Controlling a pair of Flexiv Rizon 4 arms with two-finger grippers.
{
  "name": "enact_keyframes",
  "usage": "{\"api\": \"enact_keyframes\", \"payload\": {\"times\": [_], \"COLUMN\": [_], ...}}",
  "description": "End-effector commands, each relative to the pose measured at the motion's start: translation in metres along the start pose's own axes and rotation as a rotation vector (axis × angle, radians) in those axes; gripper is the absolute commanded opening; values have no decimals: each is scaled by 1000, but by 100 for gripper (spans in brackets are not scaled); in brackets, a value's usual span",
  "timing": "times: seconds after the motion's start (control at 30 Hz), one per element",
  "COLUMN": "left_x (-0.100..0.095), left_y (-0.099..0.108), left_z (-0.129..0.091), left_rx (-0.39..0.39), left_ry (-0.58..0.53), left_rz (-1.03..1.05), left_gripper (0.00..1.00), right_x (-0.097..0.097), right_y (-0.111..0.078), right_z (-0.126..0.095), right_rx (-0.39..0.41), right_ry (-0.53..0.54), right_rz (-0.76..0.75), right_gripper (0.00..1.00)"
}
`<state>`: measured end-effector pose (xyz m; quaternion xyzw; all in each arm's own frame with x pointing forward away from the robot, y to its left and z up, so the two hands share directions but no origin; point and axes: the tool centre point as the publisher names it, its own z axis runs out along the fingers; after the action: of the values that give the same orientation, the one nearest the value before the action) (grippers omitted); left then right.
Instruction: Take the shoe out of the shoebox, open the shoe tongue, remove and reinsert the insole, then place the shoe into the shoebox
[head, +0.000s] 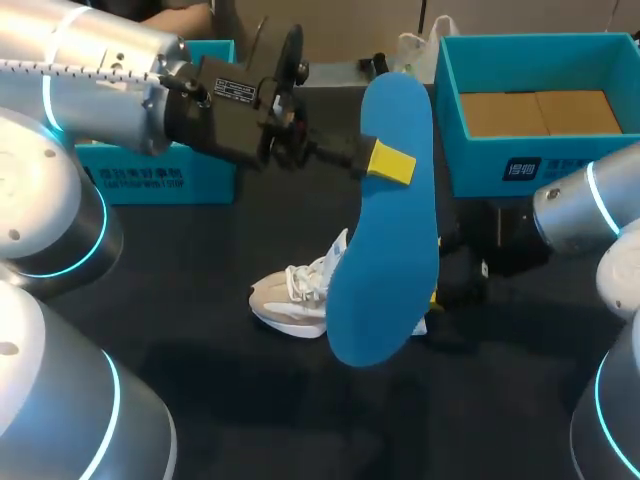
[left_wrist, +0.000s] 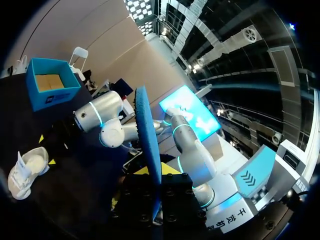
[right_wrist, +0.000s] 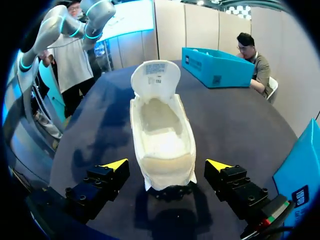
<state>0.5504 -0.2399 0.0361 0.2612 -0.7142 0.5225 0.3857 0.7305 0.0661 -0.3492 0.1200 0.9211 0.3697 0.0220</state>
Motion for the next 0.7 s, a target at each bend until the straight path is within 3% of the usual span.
{"api": "enact_keyframes", "payload": {"times": [0.03, 0.4, 0.7], "left_x": [0, 0, 0], "left_y": [-3, -3, -3], "left_z": [2, 2, 2], "left_rx": [-5, -5, -5], "left_ry": [-1, -1, -1], "left_rz": [-1, -1, -1], "left_gripper": [0, 0, 0], "right_x": [7, 15, 22], "right_y": [11, 30, 51], "right_z": [-21, -31, -26], "right_rx": [174, 284, 460], "right_ry": [-15, -55, -85], "right_rz": [16, 65, 29], "right_gripper": [100, 100, 100]}}
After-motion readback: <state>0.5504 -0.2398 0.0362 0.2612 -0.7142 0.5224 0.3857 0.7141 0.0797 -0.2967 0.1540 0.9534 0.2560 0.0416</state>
